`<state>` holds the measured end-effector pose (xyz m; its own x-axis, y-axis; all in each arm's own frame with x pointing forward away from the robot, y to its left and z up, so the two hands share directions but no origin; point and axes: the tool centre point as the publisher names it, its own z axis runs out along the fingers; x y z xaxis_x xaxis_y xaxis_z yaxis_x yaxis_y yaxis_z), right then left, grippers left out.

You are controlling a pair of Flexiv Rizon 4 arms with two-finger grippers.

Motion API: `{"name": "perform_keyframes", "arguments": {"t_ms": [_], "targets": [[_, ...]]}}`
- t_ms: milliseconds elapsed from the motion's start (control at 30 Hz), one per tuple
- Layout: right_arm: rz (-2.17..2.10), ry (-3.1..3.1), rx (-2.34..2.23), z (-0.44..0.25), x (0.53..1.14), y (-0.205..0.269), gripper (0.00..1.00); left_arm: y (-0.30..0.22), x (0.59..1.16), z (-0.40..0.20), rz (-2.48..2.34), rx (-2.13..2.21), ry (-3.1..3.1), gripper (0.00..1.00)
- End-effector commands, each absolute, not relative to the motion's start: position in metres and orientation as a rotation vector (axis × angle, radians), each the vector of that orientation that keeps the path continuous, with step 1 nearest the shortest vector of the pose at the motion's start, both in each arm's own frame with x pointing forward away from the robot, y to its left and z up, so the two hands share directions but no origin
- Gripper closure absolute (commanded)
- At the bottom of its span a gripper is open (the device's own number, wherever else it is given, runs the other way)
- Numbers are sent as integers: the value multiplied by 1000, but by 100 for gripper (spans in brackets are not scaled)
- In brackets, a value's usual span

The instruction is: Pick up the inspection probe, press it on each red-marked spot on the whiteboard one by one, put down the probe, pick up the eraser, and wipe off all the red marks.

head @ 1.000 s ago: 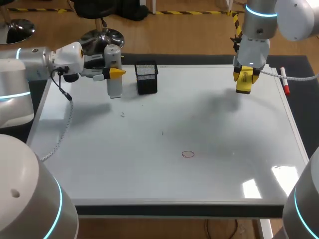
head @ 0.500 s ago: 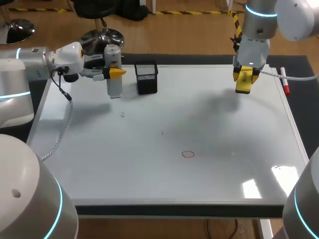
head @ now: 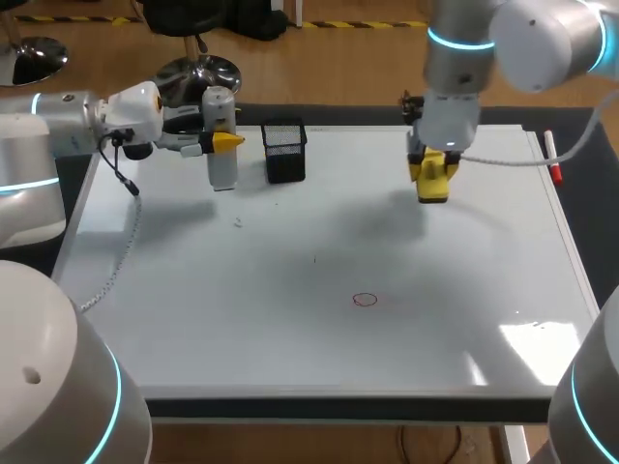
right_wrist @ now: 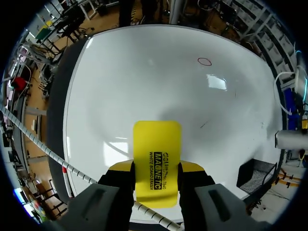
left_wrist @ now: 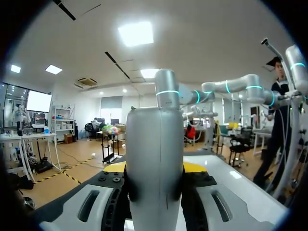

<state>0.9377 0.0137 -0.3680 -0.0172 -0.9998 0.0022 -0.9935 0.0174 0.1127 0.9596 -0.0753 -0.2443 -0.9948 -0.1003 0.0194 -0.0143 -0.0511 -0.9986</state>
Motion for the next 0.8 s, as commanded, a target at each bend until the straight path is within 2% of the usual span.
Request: {"name": "perform_keyframes", "arguments": {"t_ms": [33,800], "targets": [[-94,-2155,2179,-360,925,29,100,-75,959,-243,-2230,-130,2122,100],[-173,-1892,2436,-345,845,120,100,-75,959,-243,-2230,-130,2122,100]]}}
